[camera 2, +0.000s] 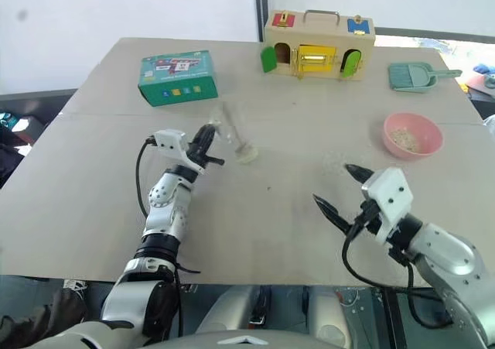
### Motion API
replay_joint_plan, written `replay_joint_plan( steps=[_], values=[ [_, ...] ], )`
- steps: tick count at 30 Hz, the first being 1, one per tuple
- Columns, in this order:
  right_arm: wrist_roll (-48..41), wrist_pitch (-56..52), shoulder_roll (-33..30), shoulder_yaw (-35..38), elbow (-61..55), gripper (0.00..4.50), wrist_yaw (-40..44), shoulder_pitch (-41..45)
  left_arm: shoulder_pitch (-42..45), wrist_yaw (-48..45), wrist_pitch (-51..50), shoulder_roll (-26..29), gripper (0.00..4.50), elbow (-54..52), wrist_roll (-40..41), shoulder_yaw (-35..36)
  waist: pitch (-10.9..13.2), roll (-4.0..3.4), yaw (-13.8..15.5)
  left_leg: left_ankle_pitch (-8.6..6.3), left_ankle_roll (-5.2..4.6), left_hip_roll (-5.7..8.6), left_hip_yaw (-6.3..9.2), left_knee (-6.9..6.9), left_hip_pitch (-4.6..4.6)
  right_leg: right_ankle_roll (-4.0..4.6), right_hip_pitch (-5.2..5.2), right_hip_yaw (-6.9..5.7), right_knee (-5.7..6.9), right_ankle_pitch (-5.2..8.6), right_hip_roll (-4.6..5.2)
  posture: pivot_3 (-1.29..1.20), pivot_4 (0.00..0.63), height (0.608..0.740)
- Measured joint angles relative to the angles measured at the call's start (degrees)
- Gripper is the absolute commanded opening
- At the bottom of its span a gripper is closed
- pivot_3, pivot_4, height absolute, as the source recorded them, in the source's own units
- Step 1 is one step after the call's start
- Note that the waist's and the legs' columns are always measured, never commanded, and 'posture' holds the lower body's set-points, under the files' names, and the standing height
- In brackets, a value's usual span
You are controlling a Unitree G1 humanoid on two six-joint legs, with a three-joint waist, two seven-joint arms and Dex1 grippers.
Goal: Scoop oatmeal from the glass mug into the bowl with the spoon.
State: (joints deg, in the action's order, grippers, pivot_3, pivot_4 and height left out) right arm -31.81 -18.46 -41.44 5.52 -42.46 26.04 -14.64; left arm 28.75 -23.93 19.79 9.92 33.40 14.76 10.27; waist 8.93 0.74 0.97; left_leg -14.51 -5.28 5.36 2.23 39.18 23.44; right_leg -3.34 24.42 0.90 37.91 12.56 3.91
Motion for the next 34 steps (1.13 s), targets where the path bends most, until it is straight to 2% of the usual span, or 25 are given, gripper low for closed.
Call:
replay_joint_plan(
  steps=[2, 3, 5, 11, 16, 22, 25, 29, 34],
  values=[
    [1.92, 1.87, 1.21, -0.02, 1.19, 4.46, 1.19, -0.73, 0.0, 1.01, -0.28, -0.04, 0.0, 0.69, 0.0, 0.53, 0.02, 0.03, -0.01, -0.14, -0.22, 0.0, 0.0, -0.02, -0.47, -0.01, -0.51, -0.01, -0.07, -0.01, -0.01, 0.0, 0.15, 0.74],
    [2.92, 2.84, 1.84, -0.01, 2.07, 4.5, 1.6, -0.67, 0.09, 1.4, -0.34, -0.05, 0.69, 1.3, -0.02, 0.59, 0.0, 0.02, -0.05, -0.31, -0.04, -0.01, 0.0, -0.05, -0.79, -0.02, -0.79, -0.01, -0.11, 0.01, -0.01, 0.0, 0.15, 0.74],
    [4.59, 3.65, 2.51, -0.04, 3.46, 4.5, 2.1, -0.27, 0.25, 1.61, -0.41, 0.05, 1.4, 2.02, -0.08, 0.6, 0.0, 0.02, -0.13, -0.31, -0.03, -0.01, 0.0, -0.05, -0.82, -0.02, -0.82, -0.01, -0.12, 0.01, -0.02, 0.0, 0.15, 0.74],
    [7.65, 5.4, 3.78, -0.12, 5.49, 4.5, 4.87, 0.05, -0.43, 1.49, 0.37, 0.83, 4.09, 2.22, -0.41, 0.62, -0.01, 0.01, -0.15, -0.3, 0.01, -0.03, 0.0, -0.1, -0.82, -0.01, -0.77, 0.01, -0.1, 0.01, -0.04, 0.0, 0.15, 0.74],
    [9.74, 6.35, 5.35, -0.26, 6.61, 4.5, 5.08, -0.08, -3.84, -2.51, 0.5, 3.3, 4.09, -0.17, -0.44, 0.17, -0.1, -0.11, -0.36, -0.32, 0.01, -0.03, 0.0, -0.16, -0.83, -0.01, -0.76, 0.04, -0.14, 0.01, -0.03, 0.0, 0.15, 0.74],
    [12.84, 8.61, 5.34, 0.63, 9.01, 4.5, 7.22, -3.81, -17.82, -17.74, -9.76, 11.89, 4.09, -14.42, 5.33, -1.94, -0.32, -0.49, -0.63, -0.32, 0.02, -0.05, -0.02, -0.49, -0.88, 0.03, -0.69, 0.08, -0.26, 0.03, 0.01, 0.0, 0.15, 0.74],
    [12.9, 10.49, 4.05, 6.6, 11.53, 4.5, 9.37, -7.85, -26.74, -26.97, -15.72, 18.46, 4.09, -24.41, 9.66, -3.22, -0.35, -0.54, -0.54, -0.33, 0.01, -0.05, -0.03, -0.67, -0.89, 0.04, -0.72, 0.1, -0.47, 0.03, 0.06, 0.0, 0.15, 0.74],
    [12.82, 12.71, 3.08, 12.58, 14.47, 4.5, 12.26, -10.03, -32.17, -33.11, -19.52, 23.23, 4.09, -30.26, 11.53, -3.43, -0.34, -0.55, -0.11, -0.33, 0.02, -0.08, -0.03, -0.7, -0.89, 0.26, -0.77, 0.08, -0.54, 0.17, 0.08, 0.0, 0.15, 0.74],
    [12.89, 13.71, 3.43, 13.99, 16.06, 4.5, 13.61, -9.89, -33.0, -35.13, -19.72, 24.19, 4.09, -31.05, 12.38, -2.86, -0.34, -0.55, -0.1, -0.33, 0.02, -0.09, -0.03, -0.75, -0.88, 0.25, -0.77, 0.08, -0.64, 0.17, 0.09, 0.0, 0.15, 0.74]
  ],
)
